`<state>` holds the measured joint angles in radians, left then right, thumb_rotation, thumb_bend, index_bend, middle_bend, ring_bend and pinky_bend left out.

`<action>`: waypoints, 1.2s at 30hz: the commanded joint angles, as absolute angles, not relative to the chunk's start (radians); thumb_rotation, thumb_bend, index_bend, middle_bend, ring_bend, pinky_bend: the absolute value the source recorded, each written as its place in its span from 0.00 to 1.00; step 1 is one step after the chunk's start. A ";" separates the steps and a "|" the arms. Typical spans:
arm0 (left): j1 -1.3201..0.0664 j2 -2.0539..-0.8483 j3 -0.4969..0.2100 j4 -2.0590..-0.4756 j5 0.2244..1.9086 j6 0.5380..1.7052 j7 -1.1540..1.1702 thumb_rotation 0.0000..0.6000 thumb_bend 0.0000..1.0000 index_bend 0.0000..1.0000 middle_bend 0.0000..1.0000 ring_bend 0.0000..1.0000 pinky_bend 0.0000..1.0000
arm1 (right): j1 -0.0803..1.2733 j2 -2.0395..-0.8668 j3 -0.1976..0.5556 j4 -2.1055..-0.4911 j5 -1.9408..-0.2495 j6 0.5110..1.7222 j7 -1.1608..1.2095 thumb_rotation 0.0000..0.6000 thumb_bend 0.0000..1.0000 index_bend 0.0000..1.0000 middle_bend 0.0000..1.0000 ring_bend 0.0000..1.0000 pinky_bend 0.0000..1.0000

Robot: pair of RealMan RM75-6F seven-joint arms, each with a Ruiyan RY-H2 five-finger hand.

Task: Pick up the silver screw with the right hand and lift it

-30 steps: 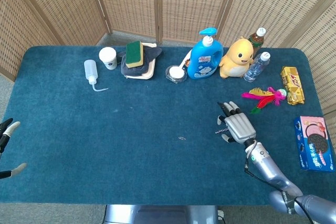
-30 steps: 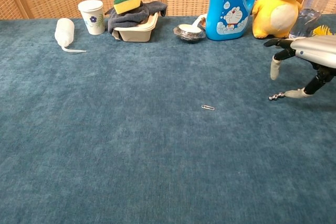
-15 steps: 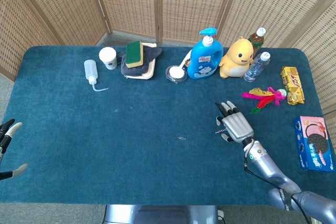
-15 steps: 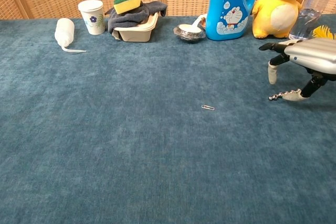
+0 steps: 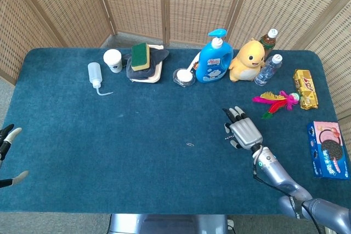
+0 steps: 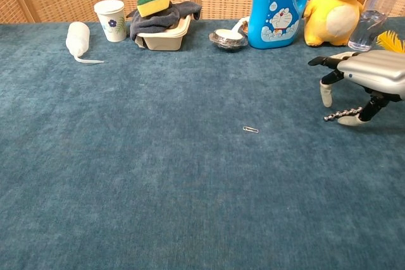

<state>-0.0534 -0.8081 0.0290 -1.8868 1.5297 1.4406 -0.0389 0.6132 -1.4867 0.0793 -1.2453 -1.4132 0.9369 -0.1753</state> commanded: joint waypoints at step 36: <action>-0.049 -0.805 0.030 -1.886 1.532 1.444 -0.047 1.00 0.27 0.00 0.00 0.00 0.00 | 0.625 -1.527 0.077 -1.214 -1.382 0.916 -0.146 1.00 0.33 0.51 0.00 0.00 0.03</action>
